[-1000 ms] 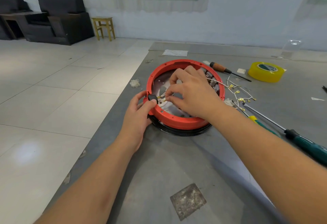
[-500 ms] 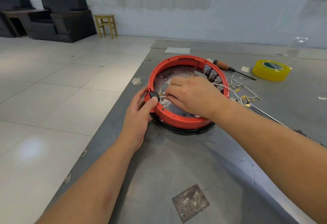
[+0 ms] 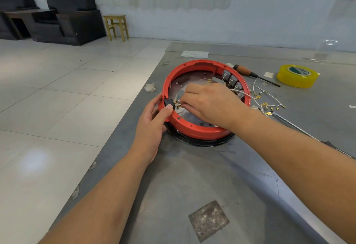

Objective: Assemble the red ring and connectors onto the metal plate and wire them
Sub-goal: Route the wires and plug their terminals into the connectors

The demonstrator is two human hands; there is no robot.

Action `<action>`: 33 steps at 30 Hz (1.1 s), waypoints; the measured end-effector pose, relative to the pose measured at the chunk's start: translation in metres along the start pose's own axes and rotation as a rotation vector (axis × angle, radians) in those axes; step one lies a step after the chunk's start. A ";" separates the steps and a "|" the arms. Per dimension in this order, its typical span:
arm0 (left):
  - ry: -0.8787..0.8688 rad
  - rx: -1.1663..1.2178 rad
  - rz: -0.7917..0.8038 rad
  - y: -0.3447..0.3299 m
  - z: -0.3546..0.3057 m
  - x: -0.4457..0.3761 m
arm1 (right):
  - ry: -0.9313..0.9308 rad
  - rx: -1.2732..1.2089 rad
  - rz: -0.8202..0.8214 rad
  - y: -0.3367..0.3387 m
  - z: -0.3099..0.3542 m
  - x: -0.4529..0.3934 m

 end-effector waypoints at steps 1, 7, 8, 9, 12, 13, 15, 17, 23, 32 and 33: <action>-0.003 -0.001 -0.001 0.000 0.000 0.000 | -0.002 0.004 0.002 -0.001 0.000 0.000; -0.001 0.001 -0.005 -0.001 0.000 0.001 | -0.008 0.044 -0.010 0.002 0.001 -0.002; -0.003 -0.003 0.004 -0.002 0.000 0.001 | -0.007 0.056 -0.015 0.002 0.001 -0.002; -0.007 -0.007 0.014 -0.002 0.001 0.001 | -0.004 0.064 -0.017 0.002 0.001 -0.001; -0.016 -0.018 0.027 -0.003 0.002 -0.001 | 0.004 0.086 -0.002 -0.001 0.001 0.000; -0.012 -0.028 0.028 -0.002 0.004 -0.001 | 0.002 0.092 -0.002 -0.002 0.001 0.000; -0.003 -0.045 0.037 -0.003 0.005 -0.002 | -0.005 0.083 -0.006 -0.002 0.000 0.000; 0.018 -0.053 0.045 -0.004 0.007 -0.002 | -0.009 0.052 0.002 -0.004 0.000 0.000; 0.099 -0.010 -0.022 0.002 0.014 -0.005 | -0.015 -0.084 0.032 -0.004 0.003 -0.004; 0.169 0.071 0.013 0.004 0.015 -0.005 | 0.010 -0.151 0.055 -0.007 0.007 -0.010; 0.175 0.072 0.017 0.005 0.015 -0.005 | 0.013 -0.152 0.060 -0.009 0.007 -0.011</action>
Point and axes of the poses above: each hand's wrist, its own x-axis away from the middle knuckle, its own y-axis out of the back of the hand, z = x × y, the point moved 10 cm from there along -x, towards the middle knuckle, and after that the axes turned 5 degrees about x, right-handed, at the moved point
